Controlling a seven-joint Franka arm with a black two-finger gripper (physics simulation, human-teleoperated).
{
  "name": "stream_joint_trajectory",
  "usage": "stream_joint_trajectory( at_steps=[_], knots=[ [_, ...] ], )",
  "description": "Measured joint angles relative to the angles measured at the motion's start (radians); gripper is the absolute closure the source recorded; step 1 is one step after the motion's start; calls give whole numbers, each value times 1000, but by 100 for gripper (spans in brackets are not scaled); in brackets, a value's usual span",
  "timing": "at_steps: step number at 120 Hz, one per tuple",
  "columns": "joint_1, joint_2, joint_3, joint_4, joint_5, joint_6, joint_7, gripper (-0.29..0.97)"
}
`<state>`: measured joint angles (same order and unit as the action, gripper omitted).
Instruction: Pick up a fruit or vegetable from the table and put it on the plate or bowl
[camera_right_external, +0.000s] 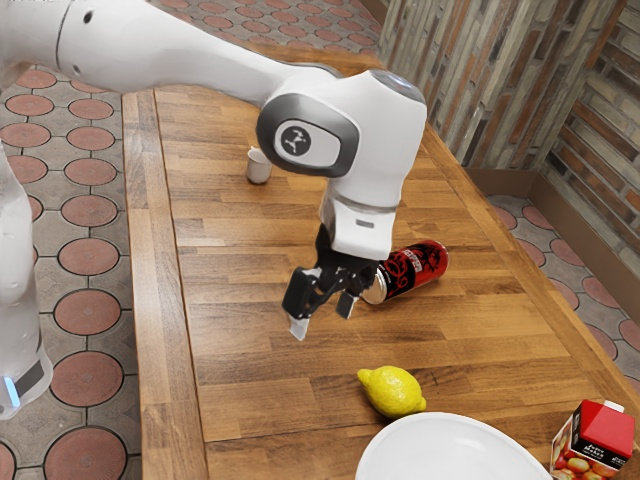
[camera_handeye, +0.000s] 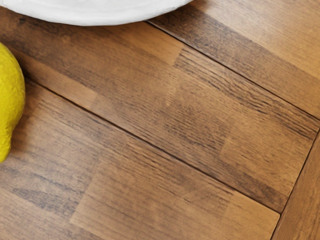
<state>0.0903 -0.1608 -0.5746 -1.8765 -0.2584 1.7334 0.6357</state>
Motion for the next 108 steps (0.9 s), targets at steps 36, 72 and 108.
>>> stream_joint_trajectory(
  at_steps=[36, 72, 108],
  knots=[
    [-3, 105, -73, 13, 21, 123, -82, 0],
    [-41, 210, -65, 74, 140, 184, -132, 0],
    [30, 328, -45, 162, 250, 207, -162, 0]
  ],
)
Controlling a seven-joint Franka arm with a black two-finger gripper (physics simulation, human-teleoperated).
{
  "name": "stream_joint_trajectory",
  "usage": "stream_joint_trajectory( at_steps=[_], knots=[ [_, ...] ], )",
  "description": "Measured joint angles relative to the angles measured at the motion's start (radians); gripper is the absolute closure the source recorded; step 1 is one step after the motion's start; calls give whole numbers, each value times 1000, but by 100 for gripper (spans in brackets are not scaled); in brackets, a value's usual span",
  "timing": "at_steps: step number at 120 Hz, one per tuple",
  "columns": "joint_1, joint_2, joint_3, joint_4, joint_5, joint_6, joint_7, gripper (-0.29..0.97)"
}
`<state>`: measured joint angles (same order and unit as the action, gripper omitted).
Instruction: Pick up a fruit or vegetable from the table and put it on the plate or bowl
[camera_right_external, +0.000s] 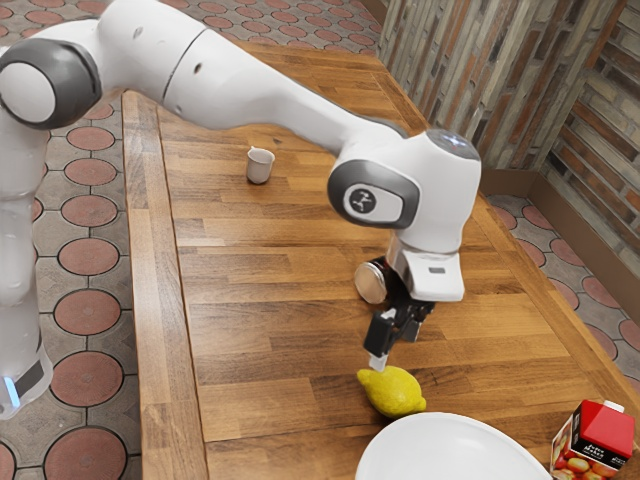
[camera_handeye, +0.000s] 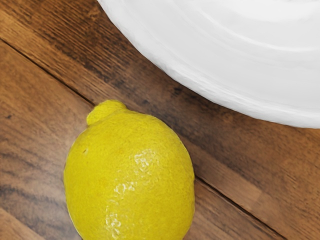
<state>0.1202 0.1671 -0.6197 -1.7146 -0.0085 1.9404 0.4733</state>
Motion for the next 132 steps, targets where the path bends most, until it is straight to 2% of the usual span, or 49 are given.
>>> stream_joint_trajectory(
  at_steps=[39, 132],
  knots=[
    [-9, 65, -1, 5, 39, 24, -21, 0],
    [-24, 128, -1, 5, 56, 60, -45, 0]
  ],
)
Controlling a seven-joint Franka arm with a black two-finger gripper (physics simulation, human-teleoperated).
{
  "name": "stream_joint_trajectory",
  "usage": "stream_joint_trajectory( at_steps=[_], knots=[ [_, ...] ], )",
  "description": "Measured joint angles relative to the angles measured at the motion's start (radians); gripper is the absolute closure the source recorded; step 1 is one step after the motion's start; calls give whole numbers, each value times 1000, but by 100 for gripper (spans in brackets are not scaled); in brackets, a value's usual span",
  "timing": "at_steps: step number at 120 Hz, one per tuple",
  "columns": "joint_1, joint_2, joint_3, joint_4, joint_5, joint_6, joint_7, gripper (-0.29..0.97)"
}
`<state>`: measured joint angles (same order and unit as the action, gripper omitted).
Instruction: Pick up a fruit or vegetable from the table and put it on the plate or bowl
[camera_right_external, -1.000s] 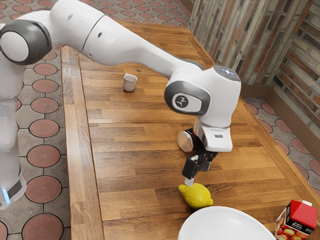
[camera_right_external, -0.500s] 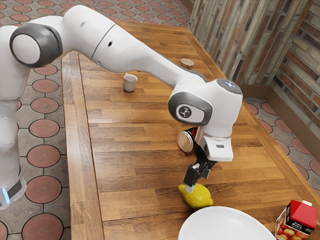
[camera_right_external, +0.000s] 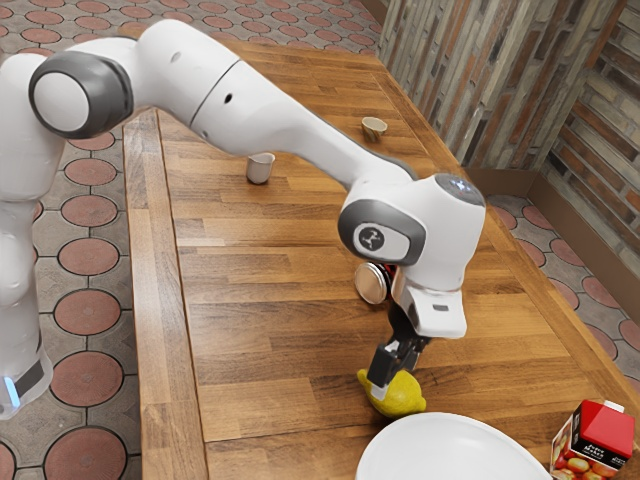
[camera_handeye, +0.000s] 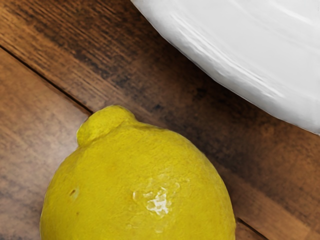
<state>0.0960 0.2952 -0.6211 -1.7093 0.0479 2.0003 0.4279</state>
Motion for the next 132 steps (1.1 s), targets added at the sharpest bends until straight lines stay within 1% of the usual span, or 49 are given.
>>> stream_joint_trajectory(
  at_steps=[38, 52, 60, 75, 93, 102, 111, 123, 132],
  knots=[
    [-4, 40, 1, 1, 26, 7, -12, 0],
    [-16, 53, 1, 11, 43, 11, -17, 4],
    [-21, 63, 0, 15, 57, 16, -22, 11],
    [-23, 78, 1, 20, 85, 24, -34, 27],
    [-22, 76, -1, 39, 114, 30, -52, 37],
    [-17, 69, -1, 62, 128, 27, -61, 40],
    [-11, 31, -1, 82, 138, 9, -69, 41],
    [-10, -40, -7, 121, 141, -38, -75, 39],
    [-17, -66, -22, 166, 133, -77, -74, 36]
  ],
)
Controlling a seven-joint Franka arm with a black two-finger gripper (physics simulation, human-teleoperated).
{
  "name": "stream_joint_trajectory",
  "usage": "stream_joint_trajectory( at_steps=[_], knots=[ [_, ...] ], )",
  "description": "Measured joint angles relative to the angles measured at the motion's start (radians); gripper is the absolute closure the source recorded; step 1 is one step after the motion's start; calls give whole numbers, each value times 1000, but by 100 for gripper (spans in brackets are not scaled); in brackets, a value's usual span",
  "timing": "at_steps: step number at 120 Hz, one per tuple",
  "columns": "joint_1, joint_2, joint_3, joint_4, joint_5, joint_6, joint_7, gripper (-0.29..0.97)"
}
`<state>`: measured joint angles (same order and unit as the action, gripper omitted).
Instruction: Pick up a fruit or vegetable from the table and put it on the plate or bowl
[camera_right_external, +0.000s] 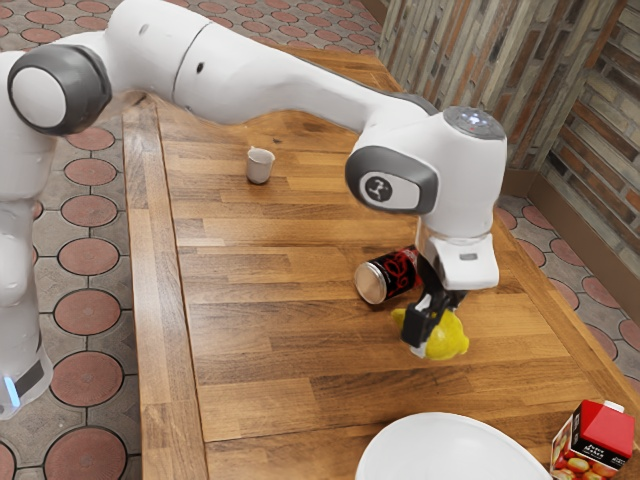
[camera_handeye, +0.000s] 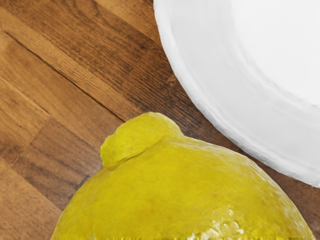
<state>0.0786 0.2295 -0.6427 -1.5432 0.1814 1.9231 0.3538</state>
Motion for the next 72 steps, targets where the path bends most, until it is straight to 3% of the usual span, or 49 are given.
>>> stream_joint_trajectory(
  at_steps=[31, 44, 72],
  knots=[
    [-45, -3, -147, 34, -30, -63, 13, 37],
    [-106, 17, -158, 34, -45, -59, 15, 37],
    [-124, 103, -152, 34, -34, -22, 21, 34]
  ],
)
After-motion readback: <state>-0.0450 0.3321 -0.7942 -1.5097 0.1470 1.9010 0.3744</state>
